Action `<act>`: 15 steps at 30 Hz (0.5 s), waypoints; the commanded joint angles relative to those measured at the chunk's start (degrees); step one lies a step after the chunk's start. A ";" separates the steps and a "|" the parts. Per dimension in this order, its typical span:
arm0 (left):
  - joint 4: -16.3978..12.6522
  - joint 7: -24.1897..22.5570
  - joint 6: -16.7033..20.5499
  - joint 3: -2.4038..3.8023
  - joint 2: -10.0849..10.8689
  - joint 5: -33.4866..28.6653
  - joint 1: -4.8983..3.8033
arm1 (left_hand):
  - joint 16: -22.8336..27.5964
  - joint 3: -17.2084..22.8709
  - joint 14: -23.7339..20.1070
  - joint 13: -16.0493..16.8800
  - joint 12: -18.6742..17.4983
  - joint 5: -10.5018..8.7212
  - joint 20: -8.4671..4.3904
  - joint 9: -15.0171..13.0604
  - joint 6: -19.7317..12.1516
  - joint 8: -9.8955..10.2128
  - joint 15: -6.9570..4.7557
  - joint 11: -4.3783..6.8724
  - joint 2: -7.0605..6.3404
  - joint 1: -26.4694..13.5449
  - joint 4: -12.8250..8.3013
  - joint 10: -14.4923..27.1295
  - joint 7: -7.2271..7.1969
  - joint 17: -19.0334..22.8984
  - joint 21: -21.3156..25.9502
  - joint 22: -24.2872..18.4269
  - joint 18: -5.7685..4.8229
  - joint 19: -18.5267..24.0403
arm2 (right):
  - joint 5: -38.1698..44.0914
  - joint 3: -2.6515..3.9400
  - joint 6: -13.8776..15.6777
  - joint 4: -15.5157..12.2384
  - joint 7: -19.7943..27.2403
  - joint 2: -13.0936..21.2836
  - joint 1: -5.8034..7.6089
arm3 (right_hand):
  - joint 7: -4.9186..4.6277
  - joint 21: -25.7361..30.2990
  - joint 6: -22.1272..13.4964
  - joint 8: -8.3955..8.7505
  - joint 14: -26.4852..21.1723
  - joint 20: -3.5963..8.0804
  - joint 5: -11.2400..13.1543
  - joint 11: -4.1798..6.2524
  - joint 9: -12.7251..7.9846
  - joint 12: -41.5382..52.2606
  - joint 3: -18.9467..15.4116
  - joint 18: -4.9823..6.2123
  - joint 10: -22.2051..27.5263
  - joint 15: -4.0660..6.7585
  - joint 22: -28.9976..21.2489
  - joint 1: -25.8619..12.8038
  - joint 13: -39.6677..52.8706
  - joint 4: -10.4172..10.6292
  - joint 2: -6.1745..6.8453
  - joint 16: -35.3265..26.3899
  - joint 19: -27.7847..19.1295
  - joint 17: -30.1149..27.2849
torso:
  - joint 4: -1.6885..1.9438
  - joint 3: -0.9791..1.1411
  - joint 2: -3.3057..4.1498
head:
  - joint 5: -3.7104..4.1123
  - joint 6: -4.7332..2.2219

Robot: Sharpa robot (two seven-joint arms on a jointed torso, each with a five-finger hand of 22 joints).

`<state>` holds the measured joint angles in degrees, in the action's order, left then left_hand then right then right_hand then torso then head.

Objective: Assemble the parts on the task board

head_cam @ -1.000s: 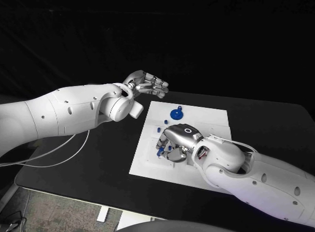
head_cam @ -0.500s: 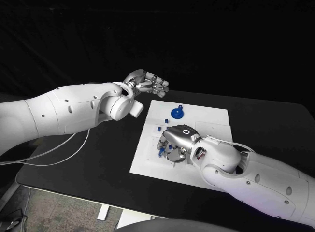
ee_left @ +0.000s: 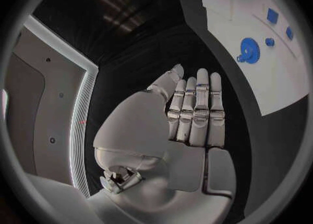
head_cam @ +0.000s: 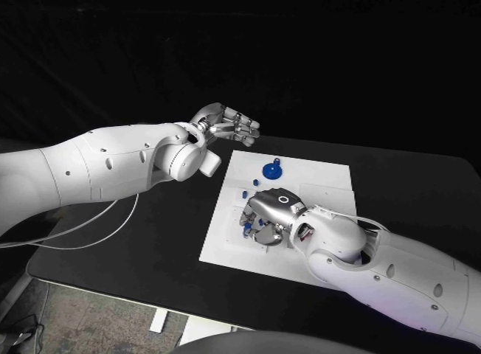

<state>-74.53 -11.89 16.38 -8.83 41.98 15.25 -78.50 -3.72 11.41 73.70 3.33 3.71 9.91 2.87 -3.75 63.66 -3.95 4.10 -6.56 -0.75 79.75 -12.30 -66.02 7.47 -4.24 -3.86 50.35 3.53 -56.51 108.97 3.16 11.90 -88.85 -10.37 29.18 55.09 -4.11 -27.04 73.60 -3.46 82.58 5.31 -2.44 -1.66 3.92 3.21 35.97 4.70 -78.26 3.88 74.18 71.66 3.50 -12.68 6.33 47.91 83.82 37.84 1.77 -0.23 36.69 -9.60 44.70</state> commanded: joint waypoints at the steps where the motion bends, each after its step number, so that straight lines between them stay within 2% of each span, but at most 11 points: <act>1: -0.14 -0.52 -0.74 0.04 -0.03 -0.37 -0.04 | 0.16 -0.07 -0.31 -0.04 -0.26 0.13 0.07 0.03 -0.40 0.19 0.01 0.00 0.01 -0.40 0.19 0.20 0.05 0.03 -0.09 -0.04 -0.21 -0.16 | 1.10 -0.46 -2.38 0.19 -0.24 0.34 -0.39 | 0.05 -0.13 0.48 -0.25 0.16 0.40 -0.36 1.09 0.10 0.25 -0.04 1.10 -1.45 0.46 0.09 0.21 0.08 -0.57 -0.79 -0.34 2.65 0.13 | -0.03 0.05 -0.05 | -0.06 0.06; 15: -0.05 -0.52 -0.86 0.04 0.05 -0.37 -0.04 | 0.16 -0.07 -0.31 -0.04 -0.26 0.13 0.07 0.03 -0.40 0.19 0.01 0.00 0.01 -0.40 0.19 0.20 0.05 0.03 -0.09 -0.04 -0.21 -0.16 | 1.65 -0.57 -1.67 -1.81 -0.74 1.34 -0.74 | 0.08 -0.15 0.58 -0.24 0.15 0.42 -0.36 1.12 0.11 0.25 -0.03 1.14 -1.58 0.48 0.18 0.20 0.08 -0.83 -0.81 -0.37 2.66 0.18 | -0.03 0.06 -0.01 | -0.19 0.09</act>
<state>-74.48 -11.89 16.28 -8.83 42.07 15.23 -78.49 -3.72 11.42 73.69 3.33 3.71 9.91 2.87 -3.75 63.66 -3.95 4.10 -6.56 -0.75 79.75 -12.31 -66.02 7.46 -4.25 -3.86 50.36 3.52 -56.51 109.61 2.66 11.69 -90.42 -10.76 30.49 54.50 -3.92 -27.05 73.73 -3.45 82.78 5.43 -2.66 -1.64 4.00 3.30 35.82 5.24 -78.23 4.03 74.31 71.67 3.48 -13.14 6.33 47.91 83.96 37.98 1.77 -0.17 36.66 -9.74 44.76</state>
